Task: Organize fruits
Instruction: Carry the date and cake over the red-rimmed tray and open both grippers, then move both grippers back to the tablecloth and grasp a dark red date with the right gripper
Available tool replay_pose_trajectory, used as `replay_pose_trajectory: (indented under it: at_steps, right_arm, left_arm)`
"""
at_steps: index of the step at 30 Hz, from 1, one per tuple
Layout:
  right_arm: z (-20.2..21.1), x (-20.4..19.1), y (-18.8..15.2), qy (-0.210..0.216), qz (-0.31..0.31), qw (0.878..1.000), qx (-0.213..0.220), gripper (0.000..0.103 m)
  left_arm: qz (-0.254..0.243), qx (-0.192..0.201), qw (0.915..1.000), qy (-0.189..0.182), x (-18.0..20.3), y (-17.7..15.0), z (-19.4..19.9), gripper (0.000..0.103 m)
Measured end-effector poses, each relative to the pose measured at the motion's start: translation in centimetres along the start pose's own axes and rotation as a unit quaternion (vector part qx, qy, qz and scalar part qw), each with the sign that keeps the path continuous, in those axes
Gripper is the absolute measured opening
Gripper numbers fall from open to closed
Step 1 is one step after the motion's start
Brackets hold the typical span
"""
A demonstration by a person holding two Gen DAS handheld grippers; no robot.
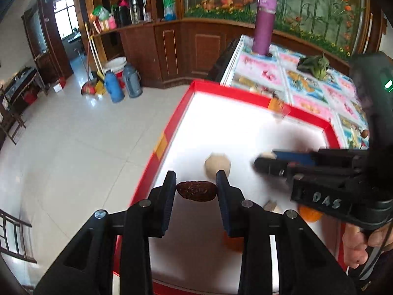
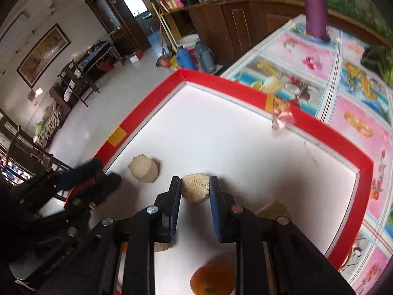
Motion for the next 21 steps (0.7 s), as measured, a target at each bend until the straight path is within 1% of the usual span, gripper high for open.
replay_pose_trajectory:
  at_steps: [4, 6, 8, 9, 10, 12, 14, 15, 17, 18, 19, 20, 21]
  right_arm:
    - [0.3, -0.4, -0.3, -0.009, 0.006, 1.0, -0.006, 0.022]
    - [0.5, -0.4, -0.3, -0.015, 0.01, 1.0, -0.009, 0.024]
    - [0.8, -0.2, -0.3, -0.017, 0.01, 1.0, -0.009, 0.035]
    - [1.1, 0.0, -0.2, -0.015, 0.009, 1.0, -0.004, 0.038]
    - [1.7, 0.0, -0.2, -0.009, 0.009, 1.0, 0.003, 0.04]
    - [2.4, 0.2, -0.1, -0.001, 0.01, 1.0, 0.017, 0.041]
    - [4.1, 0.8, -0.2, -0.002, 0.007, 0.999, 0.036, 0.042]
    - [4.8, 1.0, -0.3, -0.003, 0.005, 0.999, 0.044, 0.042]
    - [7.1, 2.0, -0.9, -0.015, 0.001, 0.998, 0.068, 0.044]
    - [7.9, 2.3, -1.1, -0.02, -0.001, 0.997, 0.076, 0.045]
    - [9.1, 2.9, -1.4, -0.024, -0.005, 0.996, 0.087, 0.048]
    - [10.6, 3.7, -2.0, -0.027, -0.009, 0.995, 0.1, 0.053]
    - [11.6, 4.4, -2.4, -0.031, -0.011, 0.994, 0.108, 0.055]
  left_arm:
    - [0.007, -0.028, 0.9996, -0.002, -0.1, -1.1, -1.3, 0.035]
    - [0.009, -0.024, 0.9997, 0.002, -0.1, -1.2, -1.2, 0.035]
    - [0.005, -0.027, 0.9996, 0.013, -0.1, -1.1, -1.2, 0.036]
    - [0.003, -0.027, 0.9994, 0.02, -0.1, -1.2, -1.2, 0.038]
    - [0.001, -0.026, 0.9991, 0.033, -0.1, -1.2, -1.1, 0.047]
    - [0.0, -0.017, 0.9988, 0.045, 0.0, -1.0, -0.6, 0.06]
    - [-0.003, 0.002, 0.9986, 0.053, 0.5, -0.8, 0.7, 0.064]
    - [-0.008, 0.015, 0.9984, 0.054, 1.0, -0.7, 1.5, 0.067]
    - [-0.017, 0.039, 0.9978, 0.05, 2.4, -0.4, 3.0, 0.075]
    - [-0.023, 0.052, 0.9973, 0.046, 3.3, -0.3, 3.7, 0.081]
    - [-0.029, 0.062, 0.997, 0.038, 4.2, -0.2, 4.4, 0.085]
    - [-0.038, 0.068, 0.9966, 0.025, 5.5, -0.3, 5.0, 0.086]
    - [-0.048, 0.07, 0.9963, 0.011, 6.7, -0.4, 5.4, 0.087]
Point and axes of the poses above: each gripper's, at about its wrist camera, not at the fingertips, and z roughly against the way its jaws point, x to its right, y to its top, the point moved 5 cm from there along -z, roughly the way its jaws point, and after that the axes turned 2 degrees about z, right-handed, at the moved point
